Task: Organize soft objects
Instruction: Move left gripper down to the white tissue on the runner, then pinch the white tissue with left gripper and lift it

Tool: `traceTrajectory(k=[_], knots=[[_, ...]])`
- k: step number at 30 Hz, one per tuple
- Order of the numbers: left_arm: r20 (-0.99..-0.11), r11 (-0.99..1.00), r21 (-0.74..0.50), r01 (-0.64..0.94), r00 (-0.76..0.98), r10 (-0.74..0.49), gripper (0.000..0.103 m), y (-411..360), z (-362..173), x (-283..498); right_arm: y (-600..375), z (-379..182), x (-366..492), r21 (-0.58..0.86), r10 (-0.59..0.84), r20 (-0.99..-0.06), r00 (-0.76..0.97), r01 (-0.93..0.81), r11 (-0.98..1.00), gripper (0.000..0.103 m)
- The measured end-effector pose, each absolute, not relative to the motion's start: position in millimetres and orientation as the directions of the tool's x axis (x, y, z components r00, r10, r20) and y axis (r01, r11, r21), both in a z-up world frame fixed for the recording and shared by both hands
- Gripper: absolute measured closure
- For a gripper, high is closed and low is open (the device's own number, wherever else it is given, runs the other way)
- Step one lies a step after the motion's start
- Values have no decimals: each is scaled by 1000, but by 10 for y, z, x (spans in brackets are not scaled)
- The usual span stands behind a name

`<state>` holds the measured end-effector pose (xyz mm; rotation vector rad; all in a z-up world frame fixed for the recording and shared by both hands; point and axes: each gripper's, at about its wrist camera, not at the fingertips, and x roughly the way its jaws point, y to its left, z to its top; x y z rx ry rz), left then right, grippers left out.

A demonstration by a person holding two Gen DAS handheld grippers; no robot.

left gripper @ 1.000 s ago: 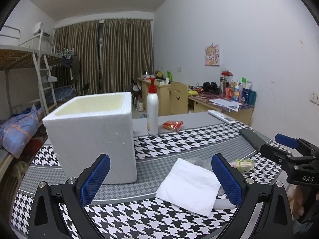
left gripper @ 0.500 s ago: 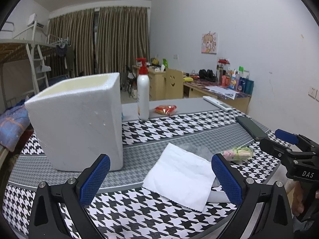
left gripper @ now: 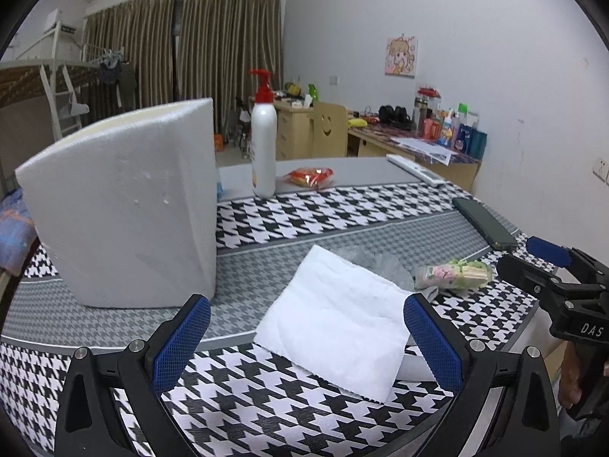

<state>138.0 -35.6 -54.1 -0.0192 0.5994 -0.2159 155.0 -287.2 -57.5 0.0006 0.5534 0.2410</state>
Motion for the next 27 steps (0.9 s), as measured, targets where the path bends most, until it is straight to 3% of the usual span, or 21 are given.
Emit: traceTrajectory(k=[13,18,27], knots=[[-639,971,-86,225,735,-227,19,-474,-738,1570,-3000,-704,1686,89,213,-562,799,-197,976,6],[-668,969,-70,237,710,-222,21,-537,-795,1601,-2989,-711,1746,80,209,-579,788,-201,976,6],[-727,964,-48,260,653,-212,40,-609,-941,1672,-2961,-714,1822,73,208,-597,775,-206,976,6]])
